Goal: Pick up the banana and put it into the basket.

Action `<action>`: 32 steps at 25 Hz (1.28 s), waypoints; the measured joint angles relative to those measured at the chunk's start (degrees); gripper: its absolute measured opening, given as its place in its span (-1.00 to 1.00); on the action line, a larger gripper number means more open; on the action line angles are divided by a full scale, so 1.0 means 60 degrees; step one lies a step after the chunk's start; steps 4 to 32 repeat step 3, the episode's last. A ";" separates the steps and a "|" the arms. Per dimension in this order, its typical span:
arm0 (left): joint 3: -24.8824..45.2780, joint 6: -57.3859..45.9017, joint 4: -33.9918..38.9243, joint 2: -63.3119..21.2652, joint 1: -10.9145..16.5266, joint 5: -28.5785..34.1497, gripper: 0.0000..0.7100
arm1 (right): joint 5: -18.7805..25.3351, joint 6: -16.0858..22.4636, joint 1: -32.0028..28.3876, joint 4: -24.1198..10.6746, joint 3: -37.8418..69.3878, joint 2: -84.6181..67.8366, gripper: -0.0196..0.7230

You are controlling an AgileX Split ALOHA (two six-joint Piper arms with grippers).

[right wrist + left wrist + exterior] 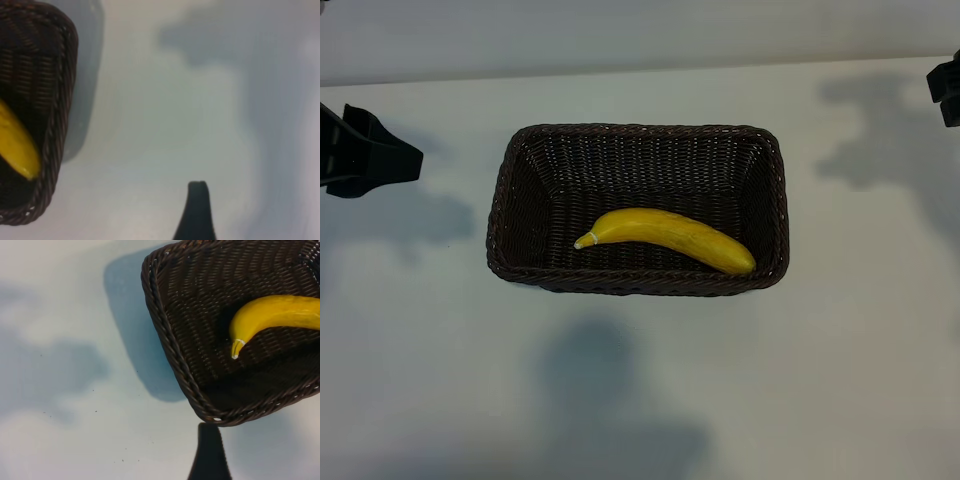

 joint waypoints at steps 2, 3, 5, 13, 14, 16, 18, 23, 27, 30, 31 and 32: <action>0.0000 0.0000 0.0000 0.0000 0.0000 0.0000 0.56 | 0.0000 0.0000 0.0000 0.0000 0.0000 0.0000 0.68; 0.0000 0.0000 0.0000 0.0000 0.0000 0.0000 0.56 | 0.0000 0.0000 0.0000 -0.0003 0.0000 0.0000 0.68; 0.0000 0.0000 0.0000 0.0000 0.0000 0.0000 0.56 | 0.0000 0.0000 0.0000 -0.0003 0.0000 0.0000 0.68; 0.0000 0.0000 0.0000 0.0000 0.0000 0.0000 0.56 | 0.0000 0.0000 0.0000 -0.0003 0.0000 0.0000 0.68; 0.0000 0.0000 0.0000 0.0000 0.0000 0.0000 0.56 | 0.0000 0.0000 0.0000 -0.0003 0.0000 0.0000 0.68; 0.0000 0.0000 0.0000 0.0000 0.0000 0.0000 0.56 | 0.0000 0.0000 0.0000 -0.0003 0.0000 0.0000 0.68; 0.0000 0.0000 0.0000 0.0000 0.0000 0.0000 0.56 | 0.0000 0.0000 0.0000 -0.0003 0.0000 0.0000 0.68; 0.0000 0.0000 0.0000 0.0000 0.0000 0.0000 0.56 | 0.0000 0.0000 0.0000 -0.0003 0.0000 0.0000 0.68; 0.0000 0.0000 0.0000 0.0000 0.0000 0.0000 0.56 | 0.0000 0.0000 0.0000 -0.0003 0.0000 0.0000 0.68; 0.0000 0.0000 0.0000 0.0000 0.0000 0.0000 0.56 | 0.0000 0.0000 0.0000 -0.0003 0.0000 0.0000 0.68; 0.0000 0.0000 0.0000 0.0000 0.0000 0.0000 0.56 | 0.0000 0.0000 0.0000 -0.0003 0.0000 0.0000 0.68; 0.0000 0.0000 0.0000 0.0000 0.0000 0.0000 0.56 | 0.0000 0.0000 0.0000 -0.0003 0.0000 0.0000 0.68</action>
